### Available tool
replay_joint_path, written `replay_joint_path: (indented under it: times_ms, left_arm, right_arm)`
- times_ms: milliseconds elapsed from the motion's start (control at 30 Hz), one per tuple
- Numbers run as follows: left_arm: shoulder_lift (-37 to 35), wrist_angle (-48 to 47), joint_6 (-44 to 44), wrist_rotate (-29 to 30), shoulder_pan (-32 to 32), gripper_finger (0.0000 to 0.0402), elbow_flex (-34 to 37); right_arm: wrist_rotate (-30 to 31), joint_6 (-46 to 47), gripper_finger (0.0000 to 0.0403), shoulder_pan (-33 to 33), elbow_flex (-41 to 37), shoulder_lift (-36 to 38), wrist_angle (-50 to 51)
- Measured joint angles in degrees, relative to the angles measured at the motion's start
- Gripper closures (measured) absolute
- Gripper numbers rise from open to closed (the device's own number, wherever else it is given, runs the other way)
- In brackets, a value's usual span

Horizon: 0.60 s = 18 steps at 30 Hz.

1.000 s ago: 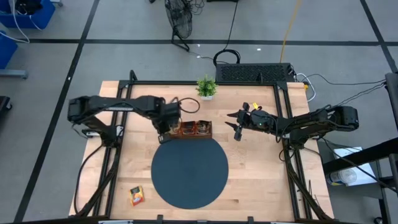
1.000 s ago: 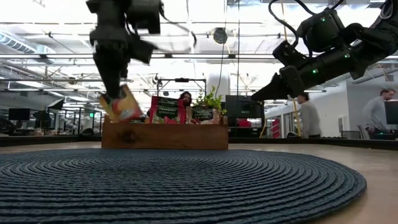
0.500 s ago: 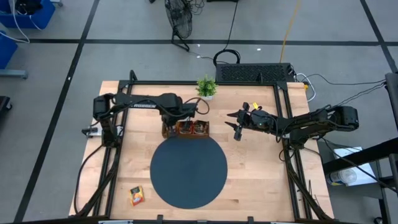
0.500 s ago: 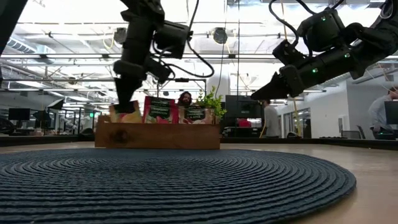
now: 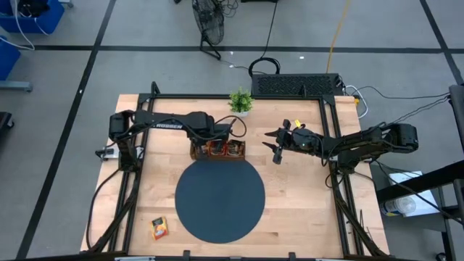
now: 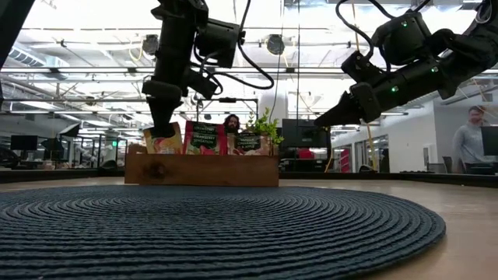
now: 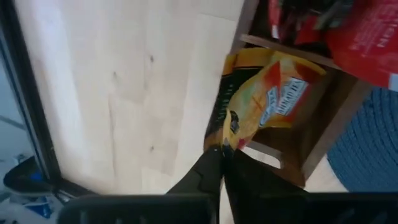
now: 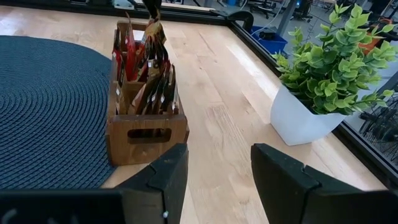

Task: Pick & Place Tea
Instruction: Put the top yellow tea bag into the left slot of the wooden organizer, then put the yellow tea bag into the left slot of the wooden organizer

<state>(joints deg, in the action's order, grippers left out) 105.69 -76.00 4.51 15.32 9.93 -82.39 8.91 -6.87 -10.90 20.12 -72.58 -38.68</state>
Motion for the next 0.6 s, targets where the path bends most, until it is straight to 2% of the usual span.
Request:
replay_joint_path:
  times_ms: [100,433,500,600]
  left_arm:
    - [0.00,0.01,1.62,0.80,-0.32,0.0355,0.00]
    - [0.00,-1.14,1.40,0.39,-0.32,0.0232,0.02]
    - [-0.29,-3.73,3.89,0.71,-0.34,0.0219,0.02]
    - [-1.69,-11.36,13.10,0.62,-1.20,0.0209,0.14]
  right_arm:
    - [0.00,0.03,0.0243,0.00,0.00,0.00,0.00]
    - [0.00,0.15,0.0243,0.00,0.00,0.00,0.00]
    - [0.00,0.17,0.0243,0.00,0.00,0.00,0.00]
    - [0.00,0.17,0.0243,-0.02,0.00,0.00,-0.01]
